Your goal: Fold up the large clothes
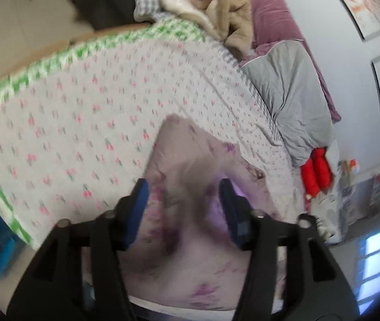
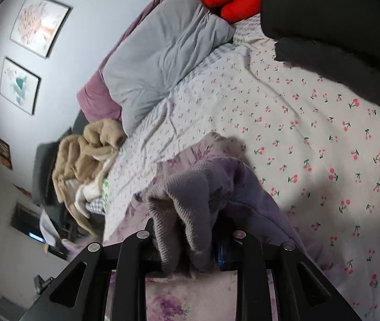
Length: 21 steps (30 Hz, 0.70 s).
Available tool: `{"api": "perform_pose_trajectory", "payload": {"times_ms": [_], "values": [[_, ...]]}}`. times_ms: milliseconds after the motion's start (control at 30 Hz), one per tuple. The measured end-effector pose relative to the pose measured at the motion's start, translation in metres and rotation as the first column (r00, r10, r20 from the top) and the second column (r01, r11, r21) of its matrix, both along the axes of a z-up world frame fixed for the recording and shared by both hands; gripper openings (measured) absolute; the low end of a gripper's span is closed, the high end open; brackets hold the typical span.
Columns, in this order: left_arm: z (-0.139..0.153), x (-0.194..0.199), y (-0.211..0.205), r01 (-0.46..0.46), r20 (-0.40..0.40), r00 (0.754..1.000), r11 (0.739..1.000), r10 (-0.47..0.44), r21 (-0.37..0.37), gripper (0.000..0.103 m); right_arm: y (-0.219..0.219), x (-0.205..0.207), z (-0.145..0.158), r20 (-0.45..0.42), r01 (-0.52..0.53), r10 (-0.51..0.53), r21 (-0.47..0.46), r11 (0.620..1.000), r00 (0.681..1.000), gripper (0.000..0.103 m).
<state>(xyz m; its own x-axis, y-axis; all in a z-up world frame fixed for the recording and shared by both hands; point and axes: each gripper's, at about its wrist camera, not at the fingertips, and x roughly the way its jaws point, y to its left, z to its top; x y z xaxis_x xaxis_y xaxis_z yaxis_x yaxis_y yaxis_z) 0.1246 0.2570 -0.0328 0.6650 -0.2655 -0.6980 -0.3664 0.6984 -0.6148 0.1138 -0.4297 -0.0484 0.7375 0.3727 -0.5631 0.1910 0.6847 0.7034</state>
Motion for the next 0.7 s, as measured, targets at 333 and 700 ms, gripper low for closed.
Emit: {"api": "perform_pose_trajectory", "payload": {"times_ms": [333,700], "values": [[-0.041,0.022,-0.026,0.193,-0.088,0.979,0.972,-0.182,0.134,0.068,-0.037,0.006,0.004,0.052,0.011,-0.01,-0.01,1.0,0.999,0.077],[-0.066,0.067,-0.054,0.299,-0.106,0.954,0.924,-0.282,0.237,0.022,0.011,0.071,-0.041,-0.129,-0.303,0.274,-0.442,0.845,0.953,0.026]]}}
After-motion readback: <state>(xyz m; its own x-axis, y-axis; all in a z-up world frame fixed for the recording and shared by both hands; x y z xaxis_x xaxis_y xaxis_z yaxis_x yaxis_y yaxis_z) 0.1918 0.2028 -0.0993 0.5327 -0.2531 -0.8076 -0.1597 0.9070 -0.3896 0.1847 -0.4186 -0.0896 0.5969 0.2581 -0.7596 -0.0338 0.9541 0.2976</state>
